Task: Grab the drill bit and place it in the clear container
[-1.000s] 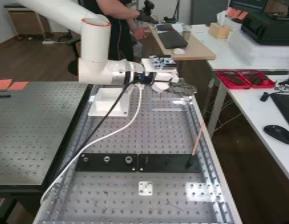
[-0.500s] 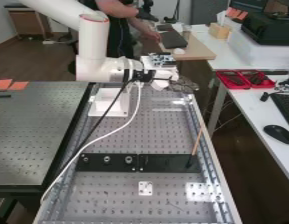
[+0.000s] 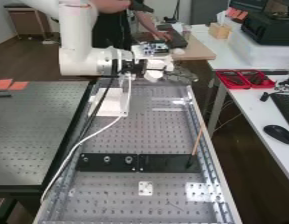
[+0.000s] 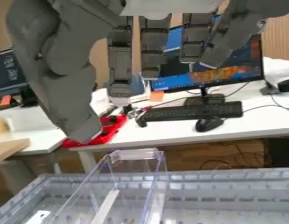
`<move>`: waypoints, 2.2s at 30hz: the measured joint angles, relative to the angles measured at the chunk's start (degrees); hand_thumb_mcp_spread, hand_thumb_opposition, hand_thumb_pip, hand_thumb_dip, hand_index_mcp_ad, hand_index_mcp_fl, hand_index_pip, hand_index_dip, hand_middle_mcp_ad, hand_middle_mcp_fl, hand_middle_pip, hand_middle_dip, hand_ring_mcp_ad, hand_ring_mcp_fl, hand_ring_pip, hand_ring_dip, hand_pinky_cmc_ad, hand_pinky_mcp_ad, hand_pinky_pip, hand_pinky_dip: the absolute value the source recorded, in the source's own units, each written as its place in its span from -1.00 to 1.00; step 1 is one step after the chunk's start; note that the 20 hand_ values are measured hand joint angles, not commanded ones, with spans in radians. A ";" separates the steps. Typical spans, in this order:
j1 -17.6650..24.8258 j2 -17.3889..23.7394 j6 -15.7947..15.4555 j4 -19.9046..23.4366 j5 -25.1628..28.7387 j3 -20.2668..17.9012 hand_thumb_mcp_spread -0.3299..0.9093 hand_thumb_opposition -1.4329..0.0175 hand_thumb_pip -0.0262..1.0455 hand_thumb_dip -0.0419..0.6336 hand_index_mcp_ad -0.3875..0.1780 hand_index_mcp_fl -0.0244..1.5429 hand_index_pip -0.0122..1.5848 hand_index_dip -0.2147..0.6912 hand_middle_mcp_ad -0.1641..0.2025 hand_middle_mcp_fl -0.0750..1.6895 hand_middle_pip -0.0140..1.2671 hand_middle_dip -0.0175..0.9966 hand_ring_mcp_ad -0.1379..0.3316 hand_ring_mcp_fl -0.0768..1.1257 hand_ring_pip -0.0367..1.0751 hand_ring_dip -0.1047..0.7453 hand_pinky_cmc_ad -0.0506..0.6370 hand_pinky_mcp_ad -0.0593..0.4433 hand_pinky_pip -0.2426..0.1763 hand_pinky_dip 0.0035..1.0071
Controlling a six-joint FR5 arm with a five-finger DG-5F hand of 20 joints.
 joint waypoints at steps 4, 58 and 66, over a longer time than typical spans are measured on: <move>-1.11 3.12 0.09 0.03 0.49 -1.58 0.12 -0.12 0.26 -0.04 0.06 -0.85 0.14 -0.23 0.00 -0.75 -0.78 -0.66 0.24 -0.87 -0.78 -0.73 0.02 -0.31 -0.21 -0.48; -8.92 19.30 -1.95 -4.50 9.81 -7.77 -0.01 -0.01 -0.08 -0.50 0.37 -0.69 -0.36 0.07 0.17 -0.80 -0.78 -0.67 0.39 -0.87 -0.78 -0.73 0.02 -0.11 -0.36 -0.06; -8.77 20.08 -1.92 -3.69 10.13 -8.35 -0.01 0.00 -0.08 -0.50 0.37 -0.69 -0.36 0.07 0.17 -0.80 -0.78 -0.67 0.39 -0.87 -0.77 -0.73 0.02 -0.10 -0.34 -0.06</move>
